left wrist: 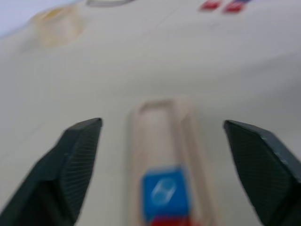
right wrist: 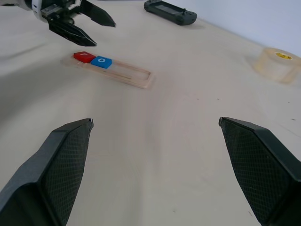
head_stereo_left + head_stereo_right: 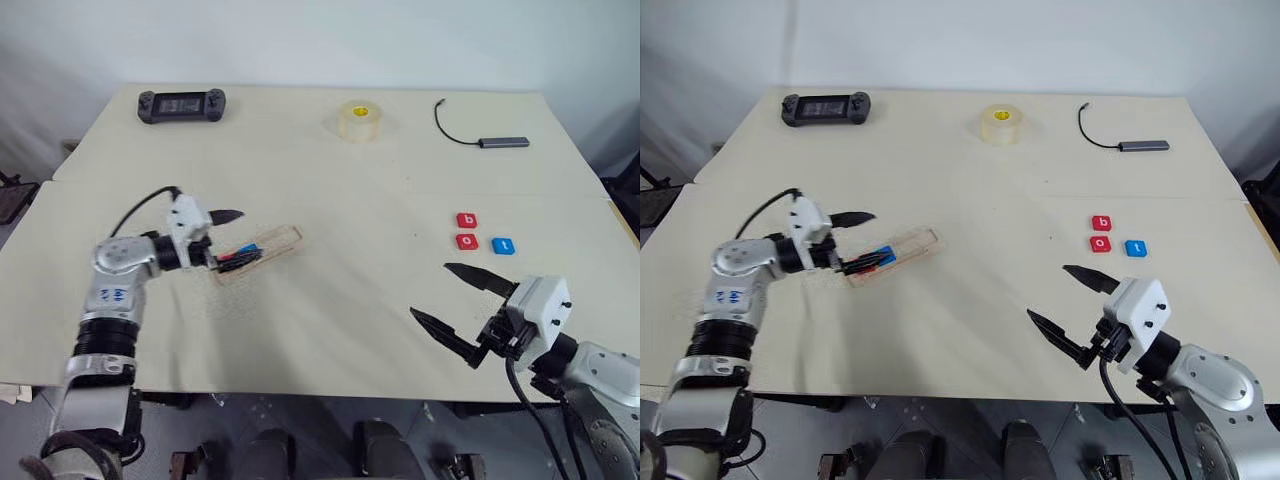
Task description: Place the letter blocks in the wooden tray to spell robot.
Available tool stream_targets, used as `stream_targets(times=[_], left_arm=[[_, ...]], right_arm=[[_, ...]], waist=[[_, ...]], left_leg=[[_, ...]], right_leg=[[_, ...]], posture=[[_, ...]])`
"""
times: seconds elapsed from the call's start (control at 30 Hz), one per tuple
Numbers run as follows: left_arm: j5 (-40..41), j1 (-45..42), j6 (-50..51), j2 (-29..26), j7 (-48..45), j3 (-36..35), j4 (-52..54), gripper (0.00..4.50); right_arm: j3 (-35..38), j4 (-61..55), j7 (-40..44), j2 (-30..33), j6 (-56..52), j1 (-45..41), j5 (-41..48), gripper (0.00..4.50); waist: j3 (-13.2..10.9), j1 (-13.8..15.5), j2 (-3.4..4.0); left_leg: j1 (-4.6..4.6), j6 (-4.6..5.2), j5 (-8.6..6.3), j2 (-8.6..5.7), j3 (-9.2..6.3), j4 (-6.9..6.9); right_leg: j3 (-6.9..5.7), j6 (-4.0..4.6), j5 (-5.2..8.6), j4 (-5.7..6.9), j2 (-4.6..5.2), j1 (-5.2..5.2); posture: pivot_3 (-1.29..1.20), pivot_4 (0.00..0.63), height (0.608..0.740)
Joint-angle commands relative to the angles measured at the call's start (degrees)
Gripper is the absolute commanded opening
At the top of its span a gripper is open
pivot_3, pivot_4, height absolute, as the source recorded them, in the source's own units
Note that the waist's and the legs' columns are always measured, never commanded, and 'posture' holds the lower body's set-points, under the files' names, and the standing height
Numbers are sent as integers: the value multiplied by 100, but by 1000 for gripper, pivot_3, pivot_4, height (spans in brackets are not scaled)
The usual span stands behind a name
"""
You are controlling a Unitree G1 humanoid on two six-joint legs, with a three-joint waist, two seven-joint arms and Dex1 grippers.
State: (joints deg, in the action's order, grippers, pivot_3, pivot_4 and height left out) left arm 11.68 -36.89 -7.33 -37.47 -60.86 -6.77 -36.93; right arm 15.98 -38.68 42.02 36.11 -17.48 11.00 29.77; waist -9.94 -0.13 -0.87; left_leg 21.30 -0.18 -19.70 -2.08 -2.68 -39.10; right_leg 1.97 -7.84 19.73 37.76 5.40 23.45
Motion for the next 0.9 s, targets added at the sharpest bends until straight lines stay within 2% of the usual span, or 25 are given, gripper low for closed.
stream_targets(times=[0.03, 0.3, 0.43, 0.87, 0.9], left_arm=[[-107, -77, -272, -176, -209, 17, -561, 4480], [-334, -518, -548, -7, -784, 374, -1497, 4480], [-425, -603, -535, 71, -872, 478, -1644, 4480], [-464, 172, -74, -175, -748, 494, -974, 4480], [-441, 248, 2, -170, -781, 510, -904, 4298]], right_arm=[[-34, -106, 29, 61, 11, -170, 123, 4500], [-310, -258, -27, 67, -164, -414, 189, 4500], [-364, -316, -87, 56, -202, -441, 194, 4500], [-527, -363, -223, -42, -194, -446, 157, 4500], [-540, -339, -224, -44, -187, -476, 160, 4500]], waist=[[0, 8, 0], [-1, 31, -2], [-1, 5, -2], [1, -23, 0], [1, -27, 1]], left_leg=[[0, 2, 0, -6, 0, 0], [7, 15, 0, -23, -10, 0], [7, 16, -1, -23, -9, 0], [2, 15, -1, -14, -5, 0], [0, 15, -1, -14, -4, 0]], right_leg=[[-1, 0, 0, 0, 0, -1], [-13, -2, -1, -2, 3, -4], [-13, -2, -1, 0, 1, -3], [-6, -2, -1, 1, 12, -2], [-4, -2, -1, 1, 12, -2]], posture=[[0, 150, 740], [0, 150, 740], [0, 150, 740], [0, 150, 740], [0, 150, 740]])
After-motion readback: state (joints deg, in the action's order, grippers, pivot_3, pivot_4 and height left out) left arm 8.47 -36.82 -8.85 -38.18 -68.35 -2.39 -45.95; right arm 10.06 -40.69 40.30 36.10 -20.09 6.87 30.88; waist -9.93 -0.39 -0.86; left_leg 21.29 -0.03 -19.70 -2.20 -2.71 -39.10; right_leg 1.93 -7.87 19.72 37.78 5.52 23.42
